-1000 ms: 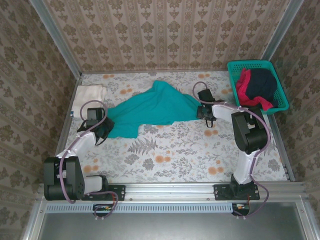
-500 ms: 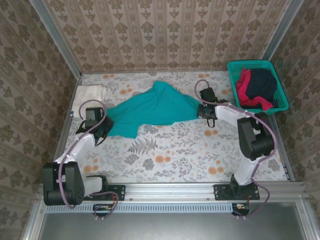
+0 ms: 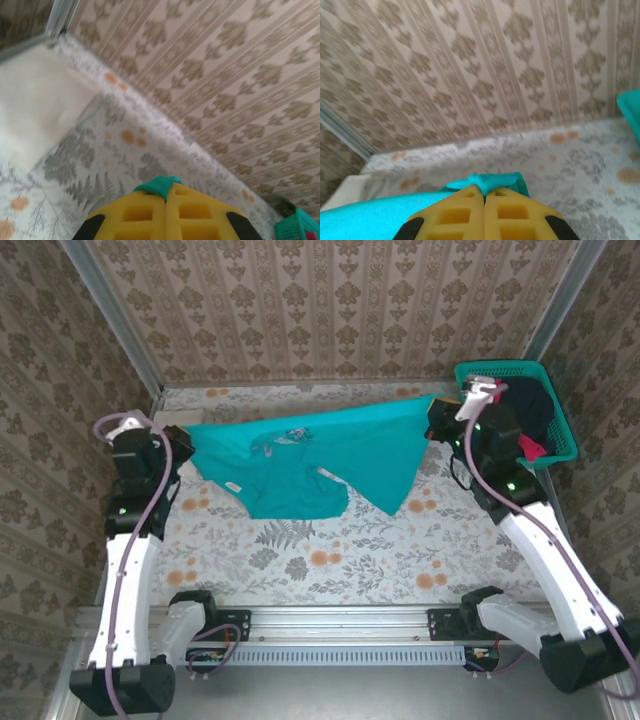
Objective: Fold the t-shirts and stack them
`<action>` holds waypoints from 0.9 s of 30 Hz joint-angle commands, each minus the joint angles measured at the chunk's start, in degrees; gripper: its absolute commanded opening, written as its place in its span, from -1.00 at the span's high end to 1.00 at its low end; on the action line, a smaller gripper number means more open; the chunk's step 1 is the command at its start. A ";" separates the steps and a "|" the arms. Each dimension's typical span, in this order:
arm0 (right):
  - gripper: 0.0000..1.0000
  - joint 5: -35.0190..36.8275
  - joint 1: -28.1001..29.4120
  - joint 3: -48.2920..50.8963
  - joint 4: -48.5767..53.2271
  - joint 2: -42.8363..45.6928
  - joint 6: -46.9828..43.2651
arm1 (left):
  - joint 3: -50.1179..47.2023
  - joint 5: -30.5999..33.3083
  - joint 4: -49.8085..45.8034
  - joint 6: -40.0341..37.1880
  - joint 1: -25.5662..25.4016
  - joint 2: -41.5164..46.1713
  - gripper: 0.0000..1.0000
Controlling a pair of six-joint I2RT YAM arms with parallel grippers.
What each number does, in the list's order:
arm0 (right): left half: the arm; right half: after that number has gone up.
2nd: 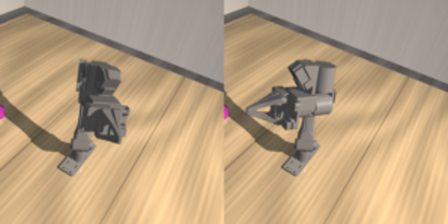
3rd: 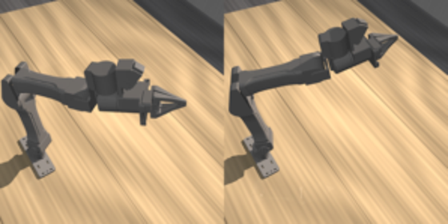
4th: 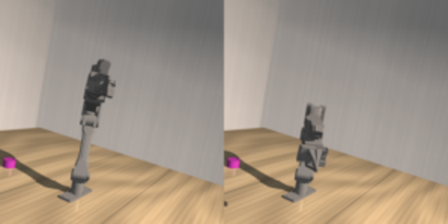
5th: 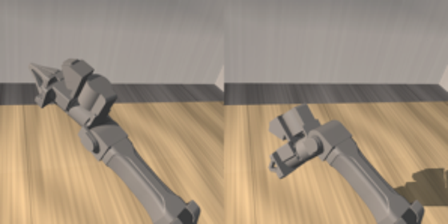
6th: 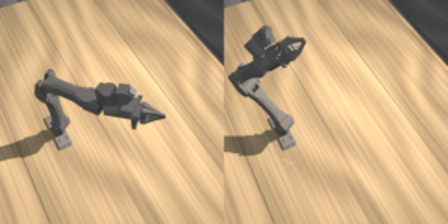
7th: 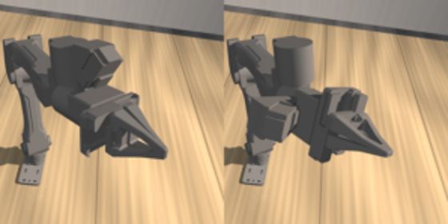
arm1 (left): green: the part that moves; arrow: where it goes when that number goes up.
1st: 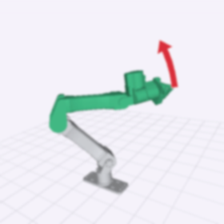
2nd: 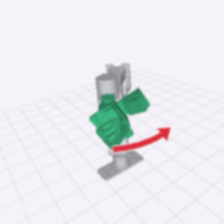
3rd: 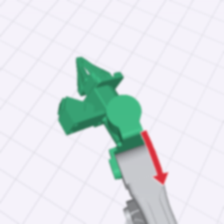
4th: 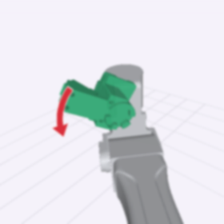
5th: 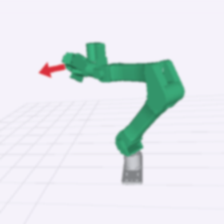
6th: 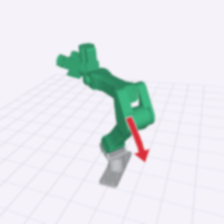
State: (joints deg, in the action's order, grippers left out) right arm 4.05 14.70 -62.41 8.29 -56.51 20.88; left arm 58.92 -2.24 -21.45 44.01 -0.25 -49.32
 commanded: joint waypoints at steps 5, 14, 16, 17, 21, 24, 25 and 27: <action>1.00 -1.31 0.03 -6.37 2.25 8.56 -4.63 | 11.07 -0.91 -6.56 -4.14 0.74 3.25 1.00; 1.00 -0.20 -0.60 -7.50 3.91 3.99 -8.49 | 12.49 -3.20 -3.00 -3.80 0.69 -2.17 1.00; 1.00 -1.27 -1.85 -8.13 2.49 -1.09 -7.95 | 12.90 -3.77 -0.49 -3.56 0.71 -6.07 1.00; 1.00 -2.09 -2.58 -8.45 1.18 -3.45 -7.54 | 13.24 -4.14 0.89 -3.43 0.70 -8.00 1.00; 1.00 -5.62 -5.63 -11.56 -5.81 -16.21 -5.09 | 16.58 -3.74 6.17 -3.53 0.85 -17.79 1.00; 1.00 -6.72 -6.93 -18.87 -7.45 -26.04 -5.44 | 22.19 -4.10 8.63 -2.11 0.95 -26.54 1.00; 1.00 -7.29 -7.52 -21.70 -7.89 -28.95 -5.11 | 24.70 -4.49 9.14 -1.70 1.02 -29.38 1.00; 1.00 -8.39 -8.34 -27.46 -8.55 -33.31 -3.97 | 30.72 -4.99 9.21 -1.75 1.05 -34.02 1.00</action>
State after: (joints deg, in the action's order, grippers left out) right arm -2.22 7.66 -82.00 5.72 -87.64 15.35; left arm 82.63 -6.59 -18.09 41.80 0.10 -80.95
